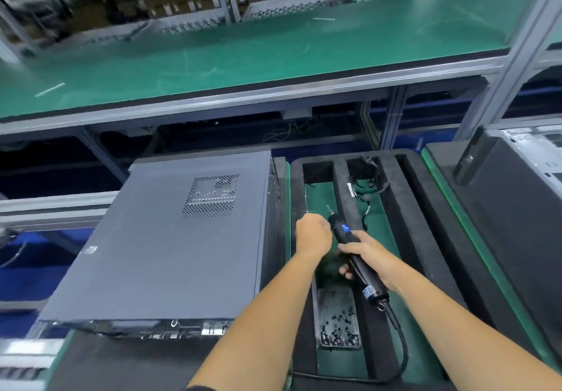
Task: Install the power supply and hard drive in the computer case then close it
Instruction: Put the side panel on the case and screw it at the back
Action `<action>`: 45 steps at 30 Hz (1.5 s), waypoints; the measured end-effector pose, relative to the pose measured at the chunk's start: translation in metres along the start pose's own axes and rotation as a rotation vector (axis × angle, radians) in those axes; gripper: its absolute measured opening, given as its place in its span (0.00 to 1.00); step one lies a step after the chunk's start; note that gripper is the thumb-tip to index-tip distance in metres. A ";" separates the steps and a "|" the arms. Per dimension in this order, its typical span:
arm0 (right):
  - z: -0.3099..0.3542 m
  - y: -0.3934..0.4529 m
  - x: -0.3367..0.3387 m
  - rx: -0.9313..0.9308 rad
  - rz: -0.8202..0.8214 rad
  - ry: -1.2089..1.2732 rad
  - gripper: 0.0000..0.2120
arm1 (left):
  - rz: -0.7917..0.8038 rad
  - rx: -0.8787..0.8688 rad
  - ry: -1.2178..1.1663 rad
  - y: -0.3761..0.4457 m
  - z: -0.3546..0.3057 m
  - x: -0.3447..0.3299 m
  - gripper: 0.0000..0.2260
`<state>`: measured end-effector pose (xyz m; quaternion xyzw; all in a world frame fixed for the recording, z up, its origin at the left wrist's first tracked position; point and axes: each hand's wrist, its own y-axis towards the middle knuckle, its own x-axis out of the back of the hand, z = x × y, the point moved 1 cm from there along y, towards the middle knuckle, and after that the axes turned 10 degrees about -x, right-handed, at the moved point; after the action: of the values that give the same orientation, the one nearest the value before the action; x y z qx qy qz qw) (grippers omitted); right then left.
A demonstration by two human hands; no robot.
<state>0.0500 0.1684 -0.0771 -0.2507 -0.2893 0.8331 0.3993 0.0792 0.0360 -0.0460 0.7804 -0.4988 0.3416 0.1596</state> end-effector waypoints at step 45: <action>-0.145 -0.212 -0.254 0.306 0.218 0.053 0.23 | 0.041 0.076 -0.800 -0.202 0.094 0.212 0.07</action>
<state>0.3953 0.1123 0.0131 -0.2387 -0.1201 0.8987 0.3477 0.3509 -0.0703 0.0524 0.8472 -0.5238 0.0321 -0.0831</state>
